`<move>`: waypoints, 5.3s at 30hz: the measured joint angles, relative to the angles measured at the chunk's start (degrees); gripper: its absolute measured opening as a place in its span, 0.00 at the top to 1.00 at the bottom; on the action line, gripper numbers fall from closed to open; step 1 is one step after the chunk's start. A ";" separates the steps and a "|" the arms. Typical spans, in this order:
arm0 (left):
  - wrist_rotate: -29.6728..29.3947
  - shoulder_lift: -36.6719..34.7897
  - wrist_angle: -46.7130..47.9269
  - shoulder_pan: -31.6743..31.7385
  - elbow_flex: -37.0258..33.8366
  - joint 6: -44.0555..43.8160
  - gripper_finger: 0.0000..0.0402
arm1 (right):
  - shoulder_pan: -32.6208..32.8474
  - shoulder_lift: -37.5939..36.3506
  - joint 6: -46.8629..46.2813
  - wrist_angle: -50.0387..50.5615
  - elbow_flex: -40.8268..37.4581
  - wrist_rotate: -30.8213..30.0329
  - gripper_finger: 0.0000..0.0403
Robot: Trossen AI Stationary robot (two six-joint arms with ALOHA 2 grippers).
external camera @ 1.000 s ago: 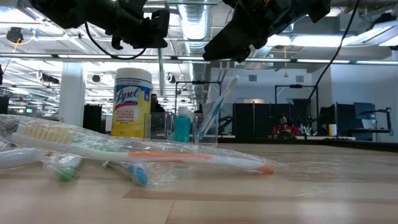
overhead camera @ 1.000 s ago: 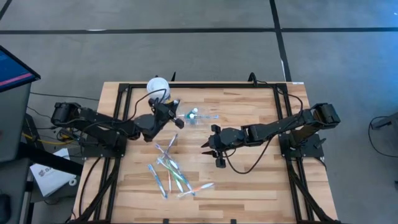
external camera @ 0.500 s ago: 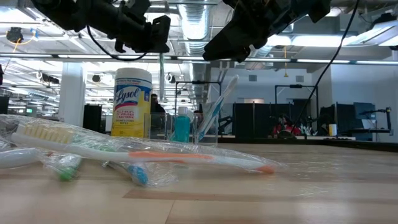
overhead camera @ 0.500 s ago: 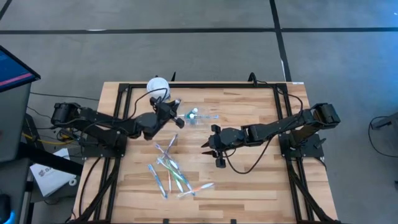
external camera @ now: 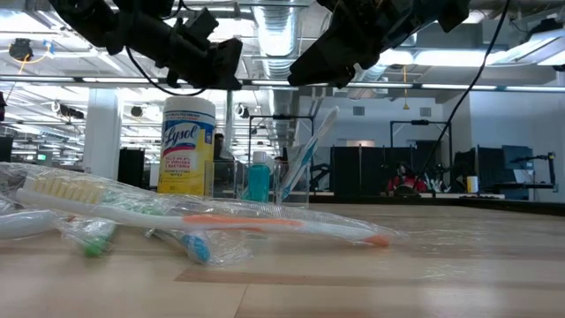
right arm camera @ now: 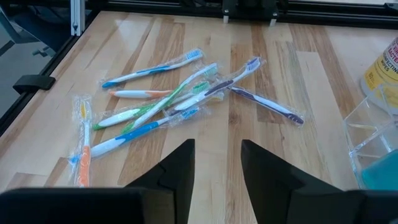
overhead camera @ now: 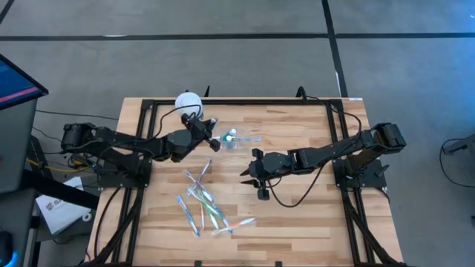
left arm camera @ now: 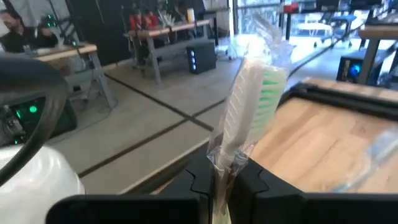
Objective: Pick & Place toothbrushing station
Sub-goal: Put the green toothbrush into the transparent organizer
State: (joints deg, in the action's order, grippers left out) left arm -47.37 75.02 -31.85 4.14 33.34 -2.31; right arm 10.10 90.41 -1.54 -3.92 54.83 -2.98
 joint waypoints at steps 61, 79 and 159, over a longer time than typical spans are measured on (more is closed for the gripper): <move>6.75 0.00 4.02 3.12 -0.07 -7.09 0.74 | -0.01 0.00 0.00 0.04 0.00 0.02 0.69; 6.70 -5.32 4.08 2.02 -0.02 -5.28 0.74 | 0.01 0.02 0.00 0.04 0.00 0.02 0.69; 27.82 -6.38 35.97 -36.96 -10.71 -20.51 0.73 | 3.64 0.02 -0.87 0.09 0.00 0.07 0.70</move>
State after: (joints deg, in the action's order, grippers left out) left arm -19.55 68.64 4.12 -32.82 22.63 -22.82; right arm 13.74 90.43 -2.42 -3.84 54.83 -2.92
